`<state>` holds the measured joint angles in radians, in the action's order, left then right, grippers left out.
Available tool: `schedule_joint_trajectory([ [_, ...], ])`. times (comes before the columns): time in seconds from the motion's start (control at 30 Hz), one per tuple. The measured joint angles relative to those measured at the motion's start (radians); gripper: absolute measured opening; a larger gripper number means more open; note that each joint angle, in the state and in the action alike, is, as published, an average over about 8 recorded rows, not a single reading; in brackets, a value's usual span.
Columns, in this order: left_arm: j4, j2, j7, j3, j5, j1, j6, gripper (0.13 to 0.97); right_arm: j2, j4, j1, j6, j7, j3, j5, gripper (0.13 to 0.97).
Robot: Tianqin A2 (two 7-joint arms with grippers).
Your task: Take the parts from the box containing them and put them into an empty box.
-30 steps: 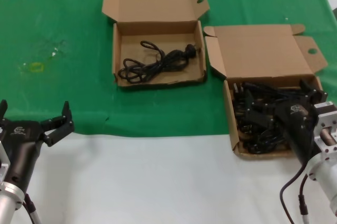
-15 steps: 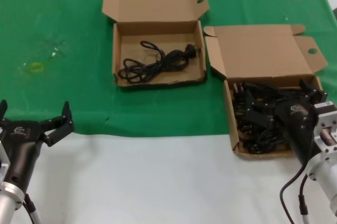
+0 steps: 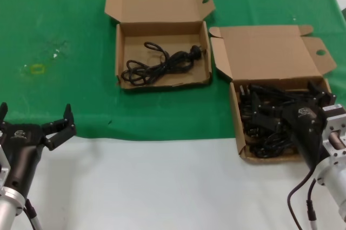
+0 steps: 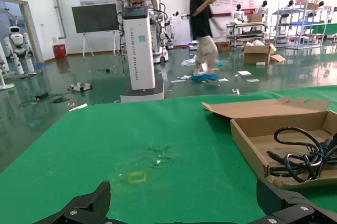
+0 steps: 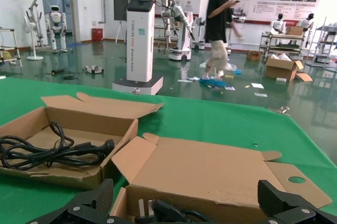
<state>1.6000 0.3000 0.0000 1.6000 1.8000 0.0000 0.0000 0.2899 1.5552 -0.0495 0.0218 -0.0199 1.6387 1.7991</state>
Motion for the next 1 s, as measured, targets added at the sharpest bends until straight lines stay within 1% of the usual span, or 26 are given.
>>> schedule_joint_trajectory([
  [1.0, 0.0, 0.0, 0.0, 0.0, 0.0, 0.0, 0.0, 0.966, 0.0, 0.0, 0.0, 0.0, 0.0, 0.0, 0.0, 0.966],
])
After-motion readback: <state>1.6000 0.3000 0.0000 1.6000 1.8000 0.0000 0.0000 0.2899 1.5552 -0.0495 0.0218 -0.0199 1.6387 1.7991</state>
